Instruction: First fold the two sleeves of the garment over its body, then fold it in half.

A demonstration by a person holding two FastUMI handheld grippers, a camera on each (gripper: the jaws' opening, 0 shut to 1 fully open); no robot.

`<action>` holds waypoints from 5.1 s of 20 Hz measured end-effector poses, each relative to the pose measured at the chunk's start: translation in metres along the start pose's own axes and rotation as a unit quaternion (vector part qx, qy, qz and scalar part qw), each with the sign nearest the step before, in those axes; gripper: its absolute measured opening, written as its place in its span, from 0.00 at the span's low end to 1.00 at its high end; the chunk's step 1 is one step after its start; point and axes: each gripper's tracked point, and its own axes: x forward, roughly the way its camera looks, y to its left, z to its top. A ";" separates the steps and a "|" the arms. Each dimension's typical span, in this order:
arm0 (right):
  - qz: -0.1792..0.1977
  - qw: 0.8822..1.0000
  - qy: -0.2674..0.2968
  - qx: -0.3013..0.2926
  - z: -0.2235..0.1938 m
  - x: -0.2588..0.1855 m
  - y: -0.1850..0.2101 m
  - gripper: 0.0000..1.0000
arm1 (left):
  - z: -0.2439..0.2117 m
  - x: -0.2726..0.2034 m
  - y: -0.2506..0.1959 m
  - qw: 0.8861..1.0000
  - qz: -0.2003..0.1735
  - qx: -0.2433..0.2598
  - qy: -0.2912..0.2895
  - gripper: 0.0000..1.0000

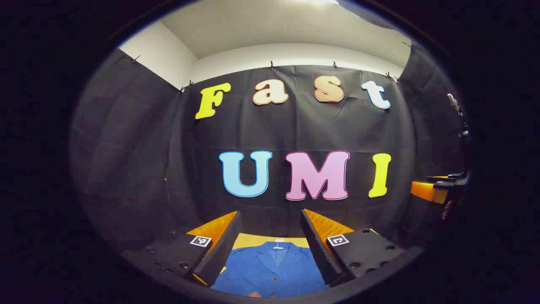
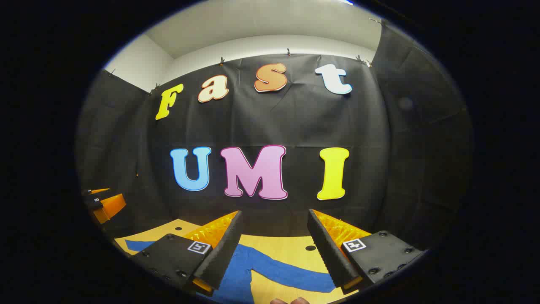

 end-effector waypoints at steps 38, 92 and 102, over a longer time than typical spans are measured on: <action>-0.083 0.996 0.023 -0.029 -0.011 -0.004 0.075 0.87 | -0.032 0.036 0.074 0.997 -0.068 -0.027 0.026 0.82; -0.207 0.843 0.489 0.093 -0.470 0.008 -0.197 0.69 | -0.081 0.040 0.016 0.994 -0.044 0.027 0.100 0.82; -0.224 0.835 0.489 0.120 -0.469 0.007 -0.193 0.02 | -0.077 0.037 0.033 0.994 -0.037 0.040 0.092 0.82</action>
